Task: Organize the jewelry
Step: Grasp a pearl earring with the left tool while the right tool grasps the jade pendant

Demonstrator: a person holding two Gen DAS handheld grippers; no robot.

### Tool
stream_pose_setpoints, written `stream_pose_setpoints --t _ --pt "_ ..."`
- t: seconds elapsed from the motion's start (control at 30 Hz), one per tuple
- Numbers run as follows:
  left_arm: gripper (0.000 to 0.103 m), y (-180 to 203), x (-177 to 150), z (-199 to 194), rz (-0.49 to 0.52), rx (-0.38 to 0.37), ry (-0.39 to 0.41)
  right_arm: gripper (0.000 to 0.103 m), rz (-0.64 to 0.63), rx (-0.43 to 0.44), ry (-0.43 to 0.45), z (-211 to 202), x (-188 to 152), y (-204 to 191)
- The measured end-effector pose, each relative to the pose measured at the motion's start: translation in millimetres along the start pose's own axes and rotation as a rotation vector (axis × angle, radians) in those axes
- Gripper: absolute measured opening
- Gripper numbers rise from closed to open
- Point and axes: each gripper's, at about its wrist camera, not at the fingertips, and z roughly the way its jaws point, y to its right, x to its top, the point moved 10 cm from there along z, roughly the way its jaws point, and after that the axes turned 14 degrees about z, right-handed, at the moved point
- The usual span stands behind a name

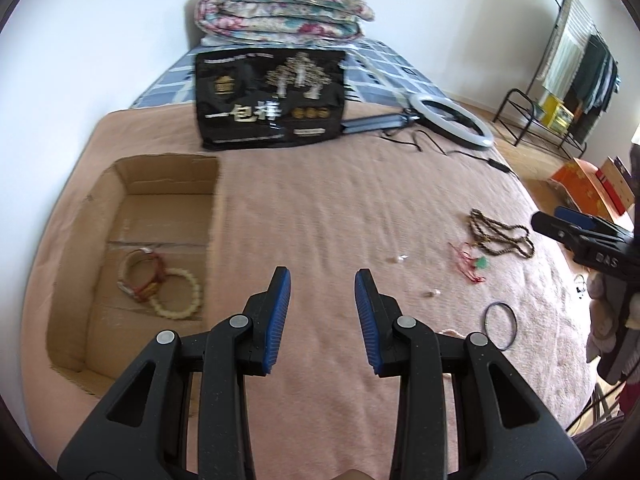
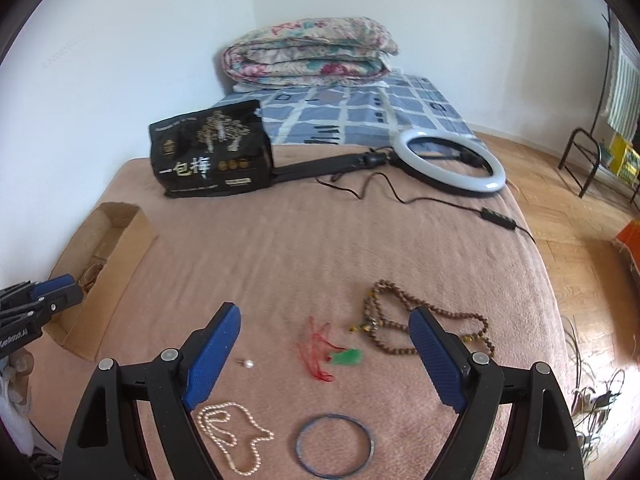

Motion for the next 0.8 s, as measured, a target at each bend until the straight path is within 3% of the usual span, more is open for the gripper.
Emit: stream_pose_setpoints --t 0.3,0.8 --pt "0.033 57 1 28 0.076 -0.098 -0.025 0.066 0.102 0.013 -0.134 33 -22 47" --pt "0.033 115 -18 90 0.141 -0.199 -0.119 0.051 0.075 0.04 -0.253 82 -53 44"
